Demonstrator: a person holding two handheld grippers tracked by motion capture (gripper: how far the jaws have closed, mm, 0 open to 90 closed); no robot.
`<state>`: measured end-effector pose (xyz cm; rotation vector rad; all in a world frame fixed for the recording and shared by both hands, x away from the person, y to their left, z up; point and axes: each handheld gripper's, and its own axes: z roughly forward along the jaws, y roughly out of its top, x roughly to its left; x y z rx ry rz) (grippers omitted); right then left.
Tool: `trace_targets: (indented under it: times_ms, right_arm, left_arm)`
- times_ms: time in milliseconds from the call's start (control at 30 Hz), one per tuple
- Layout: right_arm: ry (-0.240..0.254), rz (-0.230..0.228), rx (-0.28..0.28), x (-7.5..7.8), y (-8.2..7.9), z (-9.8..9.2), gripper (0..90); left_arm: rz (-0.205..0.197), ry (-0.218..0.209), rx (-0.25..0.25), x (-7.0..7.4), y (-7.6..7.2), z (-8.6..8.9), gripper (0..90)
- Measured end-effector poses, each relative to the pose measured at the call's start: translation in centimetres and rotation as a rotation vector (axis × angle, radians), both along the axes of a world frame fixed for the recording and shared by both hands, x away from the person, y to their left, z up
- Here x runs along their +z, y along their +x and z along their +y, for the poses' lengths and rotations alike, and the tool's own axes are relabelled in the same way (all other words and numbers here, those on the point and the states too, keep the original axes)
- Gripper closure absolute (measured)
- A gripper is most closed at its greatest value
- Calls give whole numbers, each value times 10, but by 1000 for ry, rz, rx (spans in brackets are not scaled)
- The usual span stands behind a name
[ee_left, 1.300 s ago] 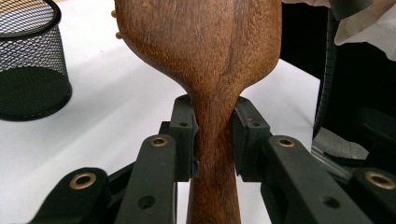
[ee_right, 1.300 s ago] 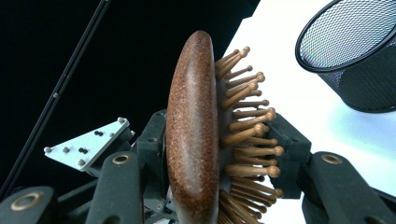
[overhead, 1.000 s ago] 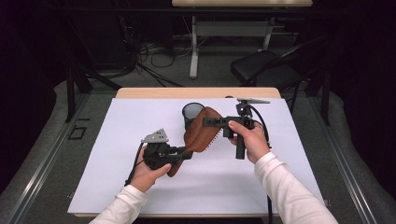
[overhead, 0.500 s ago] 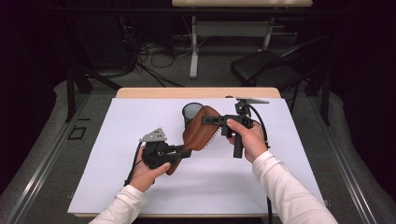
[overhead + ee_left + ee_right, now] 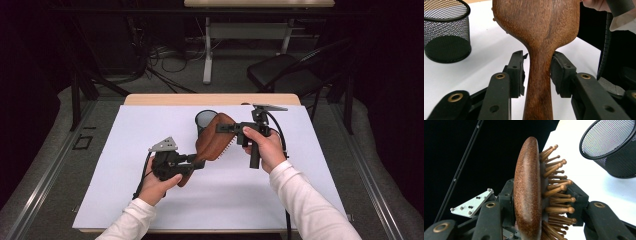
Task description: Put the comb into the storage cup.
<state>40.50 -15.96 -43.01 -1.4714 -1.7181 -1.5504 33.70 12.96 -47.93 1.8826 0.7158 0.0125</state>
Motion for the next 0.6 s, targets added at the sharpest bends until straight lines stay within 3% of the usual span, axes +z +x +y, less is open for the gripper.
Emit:
trace_targets:
  times_ms: [300, 467, 600]
  right_arm:
    - [9, 4, -20, -1, 3, -2, 508]
    - [2, -4, -23, -2, 4, -3, 507]
    - [1, -5, -21, -2, 4, -4, 508]
  left_arm:
    - [20, -1, 10, -3, 1, 0, 517]
    - [-1, -1, 44, -4, 3, 1, 412]
    - [22, -16, 56, -4, 5, 2, 366]
